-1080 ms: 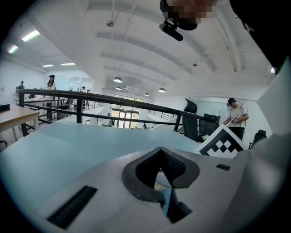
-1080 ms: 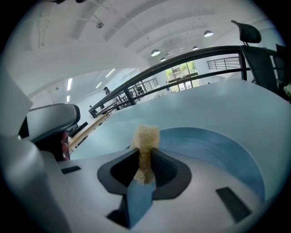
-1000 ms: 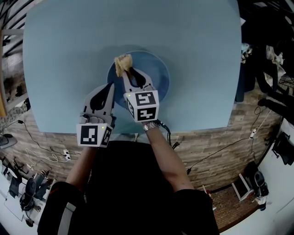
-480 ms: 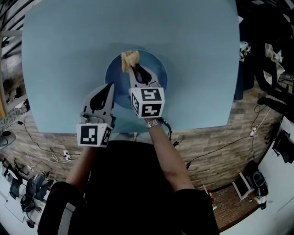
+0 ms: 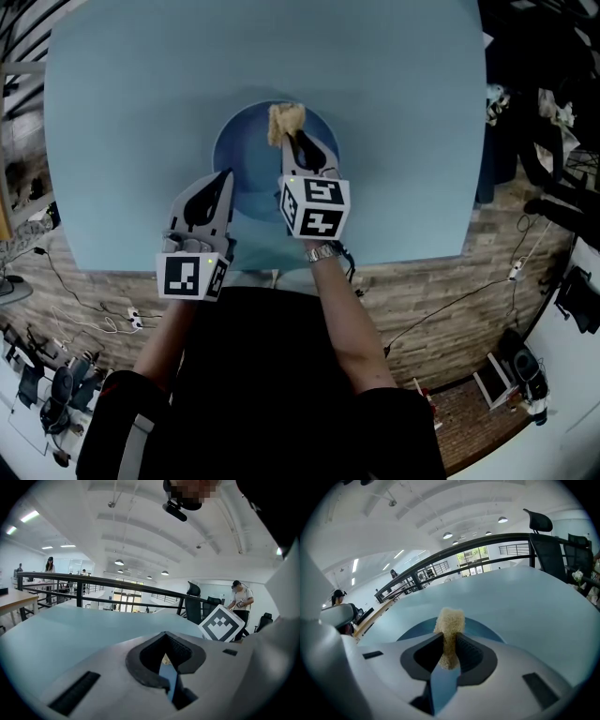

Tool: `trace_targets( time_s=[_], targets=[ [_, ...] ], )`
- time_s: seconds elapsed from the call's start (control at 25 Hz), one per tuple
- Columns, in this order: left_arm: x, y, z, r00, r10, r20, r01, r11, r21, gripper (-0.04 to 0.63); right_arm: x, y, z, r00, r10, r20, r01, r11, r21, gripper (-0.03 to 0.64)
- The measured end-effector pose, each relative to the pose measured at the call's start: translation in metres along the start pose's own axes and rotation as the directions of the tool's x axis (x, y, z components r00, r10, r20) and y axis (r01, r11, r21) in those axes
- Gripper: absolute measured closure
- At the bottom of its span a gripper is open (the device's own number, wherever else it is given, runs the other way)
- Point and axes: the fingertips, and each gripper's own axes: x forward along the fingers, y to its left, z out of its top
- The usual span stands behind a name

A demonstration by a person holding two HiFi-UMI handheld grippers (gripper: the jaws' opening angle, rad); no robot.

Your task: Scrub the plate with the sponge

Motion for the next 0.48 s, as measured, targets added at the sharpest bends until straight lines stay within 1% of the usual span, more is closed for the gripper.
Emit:
trace_targets(
  time_s=[0.48],
  targets=[
    [-0.004, -0.007, 0.0, 1.0, -0.012, 0.008, 0.012, 1.0, 0.005, 0.595, -0.021, -0.03, -0.007, 0.995, -0.1, -0.025, 0.1, 0.995, 0.008, 0.538]
  ],
)
